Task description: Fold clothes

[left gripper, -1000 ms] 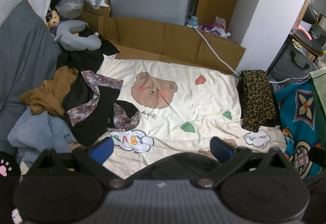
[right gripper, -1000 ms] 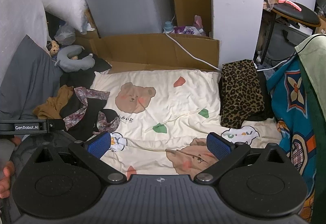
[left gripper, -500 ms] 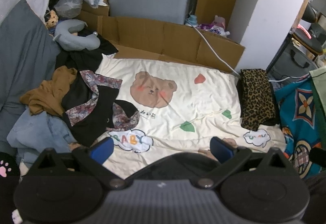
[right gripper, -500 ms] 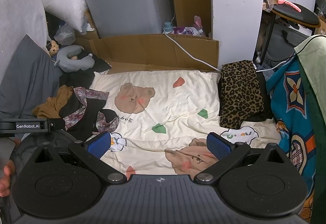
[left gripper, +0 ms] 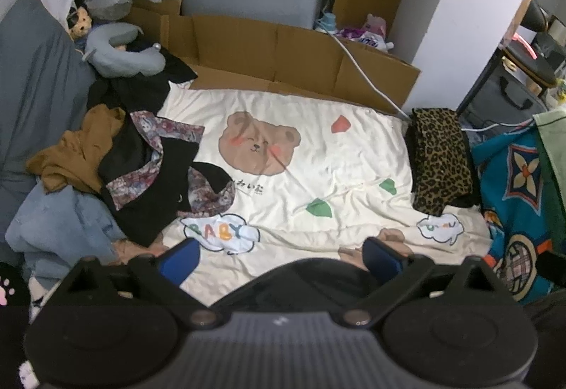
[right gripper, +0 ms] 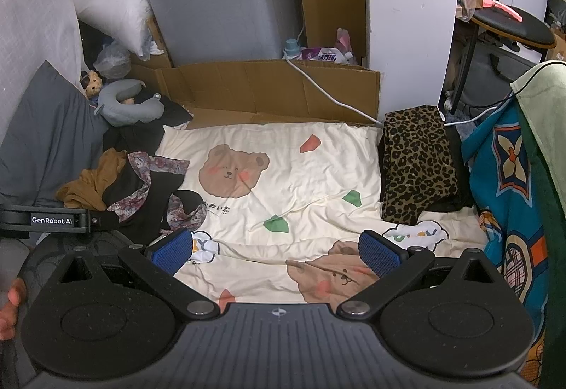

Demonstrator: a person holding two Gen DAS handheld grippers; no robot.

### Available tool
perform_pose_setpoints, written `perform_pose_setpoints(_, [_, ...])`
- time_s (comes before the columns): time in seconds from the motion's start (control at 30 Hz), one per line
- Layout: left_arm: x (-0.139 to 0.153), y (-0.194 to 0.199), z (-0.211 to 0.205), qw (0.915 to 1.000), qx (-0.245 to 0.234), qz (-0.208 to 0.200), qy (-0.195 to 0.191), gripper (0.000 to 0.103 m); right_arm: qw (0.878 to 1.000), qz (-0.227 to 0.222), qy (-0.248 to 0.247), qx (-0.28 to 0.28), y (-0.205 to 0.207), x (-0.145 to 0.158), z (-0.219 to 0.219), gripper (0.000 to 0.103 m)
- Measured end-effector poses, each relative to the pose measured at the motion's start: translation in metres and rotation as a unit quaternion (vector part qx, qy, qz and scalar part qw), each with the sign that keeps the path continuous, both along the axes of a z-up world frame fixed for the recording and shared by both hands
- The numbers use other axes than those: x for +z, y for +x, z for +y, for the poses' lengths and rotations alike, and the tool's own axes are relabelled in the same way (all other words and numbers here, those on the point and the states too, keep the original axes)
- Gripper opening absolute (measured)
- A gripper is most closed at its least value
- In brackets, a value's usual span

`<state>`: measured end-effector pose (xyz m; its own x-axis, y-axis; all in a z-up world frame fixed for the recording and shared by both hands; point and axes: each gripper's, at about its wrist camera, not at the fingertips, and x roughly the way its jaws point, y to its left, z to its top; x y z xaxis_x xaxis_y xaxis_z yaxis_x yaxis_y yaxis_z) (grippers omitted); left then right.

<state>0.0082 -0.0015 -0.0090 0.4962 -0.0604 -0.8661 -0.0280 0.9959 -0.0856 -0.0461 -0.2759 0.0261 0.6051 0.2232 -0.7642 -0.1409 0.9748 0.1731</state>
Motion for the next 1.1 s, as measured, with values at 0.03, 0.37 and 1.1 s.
perform_pose_setpoints(0.03, [0.000, 0.000, -0.001, 1.0000, 0.001, -0.001, 0.002, 0.100, 1.000, 0.000, 0.000, 0.001, 0.001, 0.000, 0.000, 0.103])
perform_pose_setpoints(0.37, [0.004, -0.001, -0.001, 0.9997, 0.017, -0.009, 0.018, 0.100, 1.000, 0.000, -0.001, 0.001, 0.000, -0.002, 0.001, 0.103])
perform_pose_setpoints(1.1, [0.021, -0.008, 0.018, 0.9994, 0.012, -0.030, 0.014, 0.100, 1.000, -0.006, -0.007, -0.017, 0.003, 0.001, 0.021, 0.103])
